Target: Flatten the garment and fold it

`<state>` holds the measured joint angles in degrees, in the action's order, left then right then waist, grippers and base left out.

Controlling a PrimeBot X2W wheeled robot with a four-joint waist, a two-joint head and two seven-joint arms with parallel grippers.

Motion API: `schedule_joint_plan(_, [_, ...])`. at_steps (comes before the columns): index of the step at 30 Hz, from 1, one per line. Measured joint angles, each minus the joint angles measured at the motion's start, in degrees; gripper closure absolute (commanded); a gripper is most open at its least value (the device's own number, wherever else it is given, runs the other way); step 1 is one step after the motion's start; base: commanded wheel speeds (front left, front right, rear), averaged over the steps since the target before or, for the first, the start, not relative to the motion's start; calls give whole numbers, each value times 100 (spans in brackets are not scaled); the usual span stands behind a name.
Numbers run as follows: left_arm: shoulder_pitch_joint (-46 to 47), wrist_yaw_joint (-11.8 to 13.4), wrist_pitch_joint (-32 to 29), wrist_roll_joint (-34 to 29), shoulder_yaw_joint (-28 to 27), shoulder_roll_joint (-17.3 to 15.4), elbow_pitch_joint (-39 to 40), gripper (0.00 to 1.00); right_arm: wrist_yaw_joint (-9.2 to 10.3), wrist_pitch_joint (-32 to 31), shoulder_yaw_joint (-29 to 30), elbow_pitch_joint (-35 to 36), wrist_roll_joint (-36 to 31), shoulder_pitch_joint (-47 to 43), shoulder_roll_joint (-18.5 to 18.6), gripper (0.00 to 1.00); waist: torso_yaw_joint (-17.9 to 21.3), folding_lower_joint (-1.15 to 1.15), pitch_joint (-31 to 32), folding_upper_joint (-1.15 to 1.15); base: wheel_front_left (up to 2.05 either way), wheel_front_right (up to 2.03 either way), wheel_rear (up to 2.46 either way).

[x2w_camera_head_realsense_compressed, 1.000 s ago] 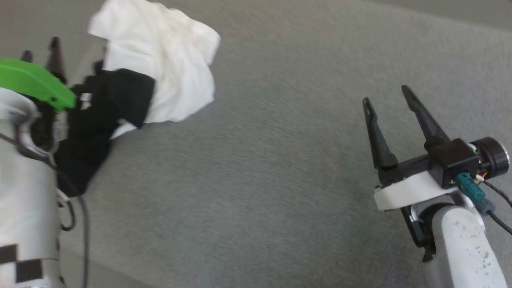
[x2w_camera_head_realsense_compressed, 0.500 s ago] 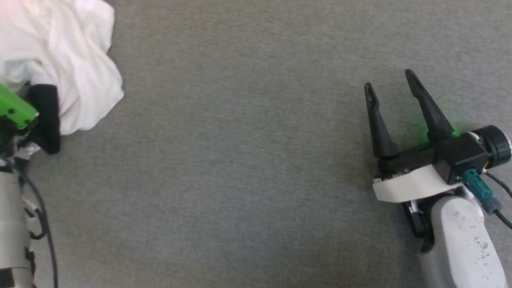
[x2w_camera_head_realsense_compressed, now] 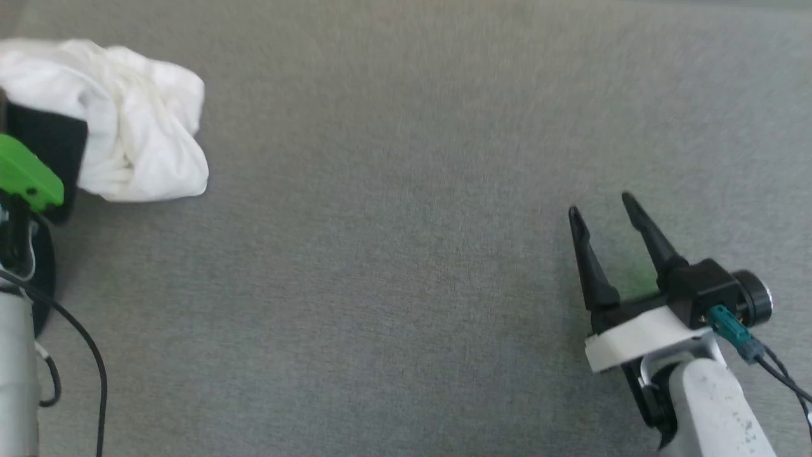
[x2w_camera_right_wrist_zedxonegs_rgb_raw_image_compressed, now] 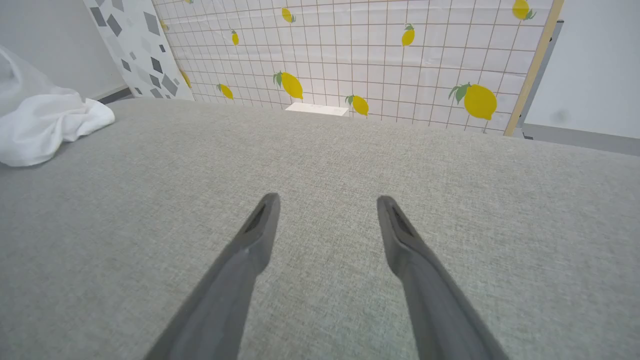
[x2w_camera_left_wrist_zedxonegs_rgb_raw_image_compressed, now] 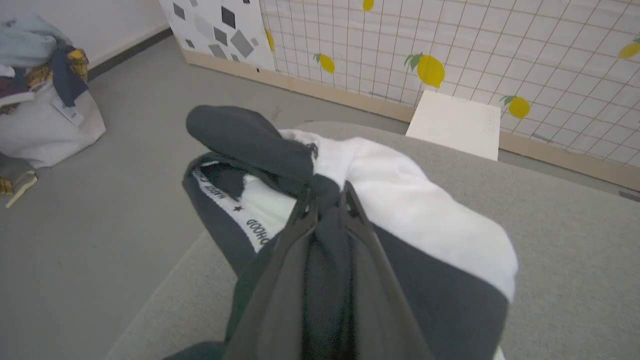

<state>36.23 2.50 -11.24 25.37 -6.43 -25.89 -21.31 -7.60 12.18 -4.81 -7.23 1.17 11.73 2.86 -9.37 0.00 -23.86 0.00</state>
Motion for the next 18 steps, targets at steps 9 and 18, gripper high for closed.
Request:
schedule_joint_plan(9, [776,-308,766,-584,794,75,498,100,0,97,94,-211,254,-483,0,0,149,0,1146,0,0,0,0])
schedule_joint_plan(18, [1695,-489,967,-553,1516,1037,635,100,0,92,67,-242,312,-767,0,0,748,0,1838,0,0,0,0])
